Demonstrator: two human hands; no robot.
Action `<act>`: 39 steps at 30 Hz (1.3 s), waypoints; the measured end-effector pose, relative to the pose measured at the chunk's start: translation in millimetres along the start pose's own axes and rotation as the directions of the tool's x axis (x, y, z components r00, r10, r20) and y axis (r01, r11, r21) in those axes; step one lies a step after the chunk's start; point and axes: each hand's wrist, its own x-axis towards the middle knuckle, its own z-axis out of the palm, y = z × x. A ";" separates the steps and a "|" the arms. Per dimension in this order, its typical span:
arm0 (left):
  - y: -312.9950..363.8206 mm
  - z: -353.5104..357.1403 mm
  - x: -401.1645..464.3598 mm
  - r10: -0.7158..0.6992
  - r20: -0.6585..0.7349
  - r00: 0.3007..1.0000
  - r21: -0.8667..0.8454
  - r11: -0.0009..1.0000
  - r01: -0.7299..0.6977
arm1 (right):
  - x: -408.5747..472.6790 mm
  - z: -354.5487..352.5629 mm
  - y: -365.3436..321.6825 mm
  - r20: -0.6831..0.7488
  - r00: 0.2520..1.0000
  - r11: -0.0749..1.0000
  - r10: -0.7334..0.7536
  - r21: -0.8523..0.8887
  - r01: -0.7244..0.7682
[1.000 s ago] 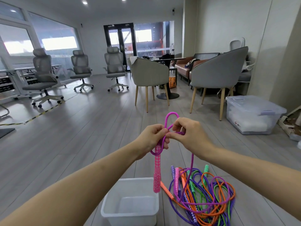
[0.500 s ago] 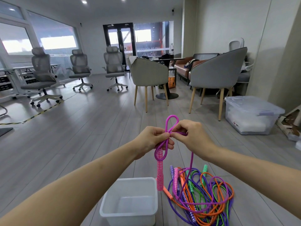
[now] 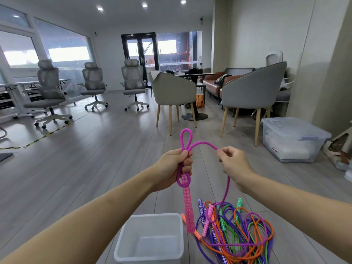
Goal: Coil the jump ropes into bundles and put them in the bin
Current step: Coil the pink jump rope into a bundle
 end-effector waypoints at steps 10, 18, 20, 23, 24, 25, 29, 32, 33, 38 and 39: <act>-8.9 7.3 10.1 0.083 -0.006 0.997 0.171 0.982 -0.080 | -19.1 29.6 -21.0 0.017 0.999 0.954 0.028 0.298 -0.032; -17.5 8.5 14.5 0.154 0.021 0.988 0.273 0.950 -0.154 | -22.7 33.9 -22.3 0.158 0.981 0.971 -0.111 0.226 0.073; -20.8 9.2 15.4 0.185 -0.001 0.983 0.312 0.934 -0.175 | -23.5 30.8 -21.4 0.155 0.980 0.971 -0.127 0.220 0.091; -25.3 9.2 18.4 0.224 -0.076 0.972 0.377 0.909 -0.180 | -23.6 29.0 -20.4 0.115 0.988 0.972 -0.106 0.220 0.079; -25.7 9.1 19.8 0.236 -0.102 0.966 0.397 0.900 -0.178 | -24.3 29.4 -21.1 0.121 0.988 0.976 -0.097 0.207 0.070; -25.9 8.6 21.6 0.245 -0.134 0.960 0.408 0.897 -0.172 | -25.1 30.4 -21.3 0.138 0.987 0.981 -0.087 0.186 0.060; -18.8 1.9 25.4 0.223 -0.309 0.925 0.262 0.954 -0.143 | -30.3 30.6 -20.2 0.288 0.952 0.992 -0.106 0.097 0.081; -3.9 -12.1 24.6 0.203 -0.343 0.917 -0.056 0.970 -0.236 | -36.7 26.0 -20.8 0.443 0.881 0.986 -0.166 0.096 0.137; 0.8 -16.8 24.5 0.208 -0.349 0.914 -0.147 0.951 -0.273 | -37.8 24.0 -20.1 0.490 0.852 0.982 -0.186 0.096 0.160; 19.0 -35.8 28.1 0.264 -0.459 0.848 -0.280 0.863 -0.420 | -32.6 5.3 -11.4 0.625 0.762 0.978 -0.167 0.005 0.209; 22.0 -40.8 27.5 0.269 -0.475 0.838 -0.285 0.854 -0.436 | -30.3 0.4 -8.9 0.625 0.765 0.972 -0.155 -0.042 0.231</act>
